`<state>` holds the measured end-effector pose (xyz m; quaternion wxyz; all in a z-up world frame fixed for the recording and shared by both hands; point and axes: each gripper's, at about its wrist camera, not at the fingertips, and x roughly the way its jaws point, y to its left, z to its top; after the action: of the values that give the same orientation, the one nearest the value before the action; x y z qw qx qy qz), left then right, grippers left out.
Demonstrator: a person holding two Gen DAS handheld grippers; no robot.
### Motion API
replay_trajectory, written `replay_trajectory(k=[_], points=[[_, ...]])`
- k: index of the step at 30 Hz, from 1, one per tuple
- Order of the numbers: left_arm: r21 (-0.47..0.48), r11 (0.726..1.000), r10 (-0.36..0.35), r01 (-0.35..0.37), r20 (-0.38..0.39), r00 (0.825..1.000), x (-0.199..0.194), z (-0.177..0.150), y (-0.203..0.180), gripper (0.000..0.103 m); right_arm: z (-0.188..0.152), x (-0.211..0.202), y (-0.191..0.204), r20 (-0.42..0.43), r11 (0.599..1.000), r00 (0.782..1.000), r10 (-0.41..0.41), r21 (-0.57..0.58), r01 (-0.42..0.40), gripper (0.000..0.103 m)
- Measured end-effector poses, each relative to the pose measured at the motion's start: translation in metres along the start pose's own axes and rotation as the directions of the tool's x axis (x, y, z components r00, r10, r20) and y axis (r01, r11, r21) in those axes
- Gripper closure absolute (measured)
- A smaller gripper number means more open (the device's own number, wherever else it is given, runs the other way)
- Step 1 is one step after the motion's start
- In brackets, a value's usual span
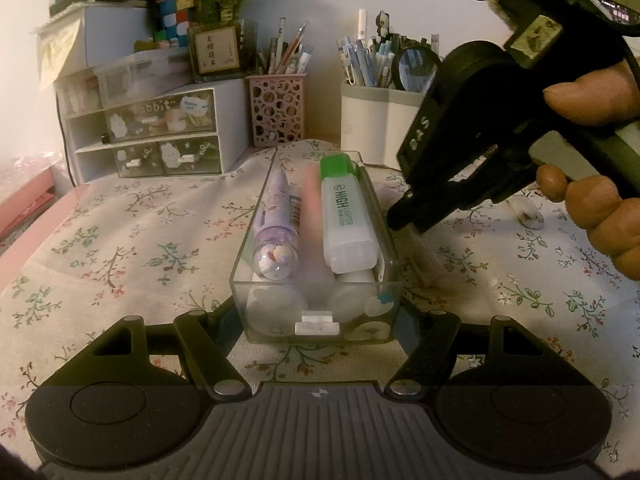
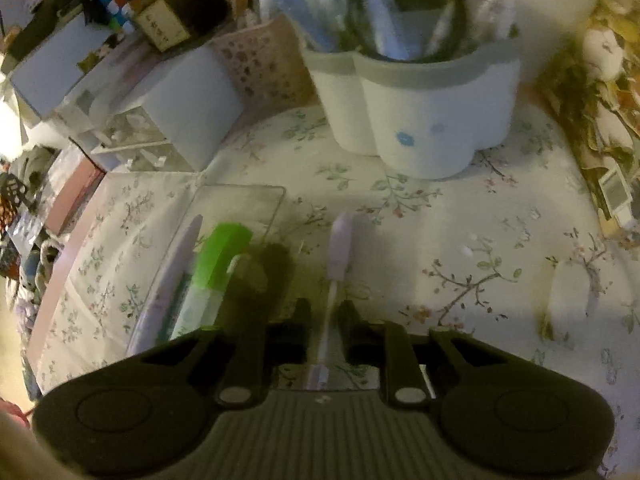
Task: Organize stationery
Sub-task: 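Grasp the other purple pen with the right gripper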
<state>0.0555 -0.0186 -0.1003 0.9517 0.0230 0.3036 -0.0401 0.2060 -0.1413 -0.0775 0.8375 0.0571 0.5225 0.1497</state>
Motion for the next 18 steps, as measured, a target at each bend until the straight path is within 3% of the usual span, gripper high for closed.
replay_trajectory(k=[8,13,18], points=[[0.0,1.0,-0.004,0.004,0.001,1.0,-0.001,-0.001,0.001,0.031,0.001,0.003,0.013,-0.012,0.998,0.999,-0.031,-0.051,0.03,0.082],[0.001,1.0,-0.004,0.004,0.001,1.0,-0.001,-0.001,0.0,0.031,-0.008,0.003,0.024,0.036,0.988,0.997,-0.064,-0.135,0.068,0.082],[-0.004,1.0,-0.005,0.005,0.002,1.0,-0.001,-0.001,0.001,0.031,-0.008,0.001,0.012,0.044,0.997,0.999,-0.03,-0.072,0.033,0.083]])
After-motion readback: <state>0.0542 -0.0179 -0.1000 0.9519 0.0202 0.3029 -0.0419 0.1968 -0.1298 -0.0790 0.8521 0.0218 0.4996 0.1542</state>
